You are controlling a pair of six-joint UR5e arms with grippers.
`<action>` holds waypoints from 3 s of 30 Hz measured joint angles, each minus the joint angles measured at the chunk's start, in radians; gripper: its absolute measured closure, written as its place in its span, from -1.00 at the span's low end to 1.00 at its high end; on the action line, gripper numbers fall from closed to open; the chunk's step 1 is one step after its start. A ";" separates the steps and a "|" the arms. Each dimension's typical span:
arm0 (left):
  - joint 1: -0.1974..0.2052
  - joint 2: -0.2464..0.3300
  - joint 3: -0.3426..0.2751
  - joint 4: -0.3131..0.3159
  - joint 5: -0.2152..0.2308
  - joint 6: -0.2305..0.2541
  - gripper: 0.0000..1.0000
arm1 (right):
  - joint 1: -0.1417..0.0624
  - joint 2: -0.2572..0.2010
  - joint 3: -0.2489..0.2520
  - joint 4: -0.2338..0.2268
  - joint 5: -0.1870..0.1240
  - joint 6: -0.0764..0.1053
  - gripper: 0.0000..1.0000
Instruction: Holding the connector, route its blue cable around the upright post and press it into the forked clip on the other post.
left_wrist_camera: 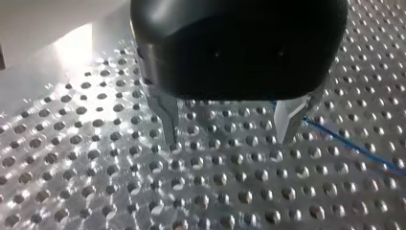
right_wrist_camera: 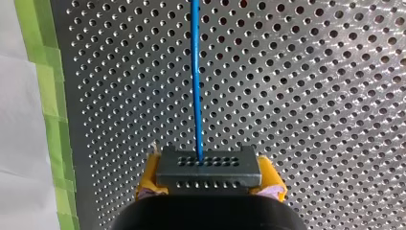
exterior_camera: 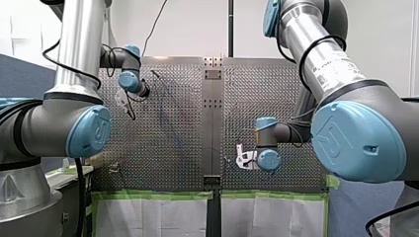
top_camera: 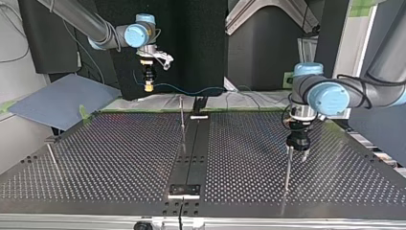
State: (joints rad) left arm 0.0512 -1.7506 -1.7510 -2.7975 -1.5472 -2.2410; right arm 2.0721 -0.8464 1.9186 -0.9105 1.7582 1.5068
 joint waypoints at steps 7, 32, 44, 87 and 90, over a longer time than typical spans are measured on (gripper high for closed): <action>0.003 0.052 -0.041 0.010 0.051 -0.061 -1.00 | 0.000 0.002 0.000 -0.004 0.000 0.003 1.00; 0.008 0.288 -0.031 -0.197 -0.163 0.106 -1.00 | -0.017 0.002 0.000 -0.010 -0.018 0.017 1.00; -0.010 0.396 0.076 -0.306 -0.221 0.215 -1.00 | -0.017 0.002 0.000 -0.018 -0.033 0.021 1.00; -0.303 0.322 0.124 -0.684 -0.274 0.305 -1.00 | -0.016 0.002 -0.002 -0.006 -0.049 0.021 1.00; -0.304 0.323 0.124 -0.710 -0.289 0.304 -1.00 | -0.016 0.002 -0.001 -0.005 -0.049 0.021 1.00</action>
State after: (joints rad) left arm -0.2527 -1.4280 -1.6272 -3.5072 -1.8363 -1.9369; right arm 2.0562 -0.8447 1.9172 -0.9160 1.7094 1.5282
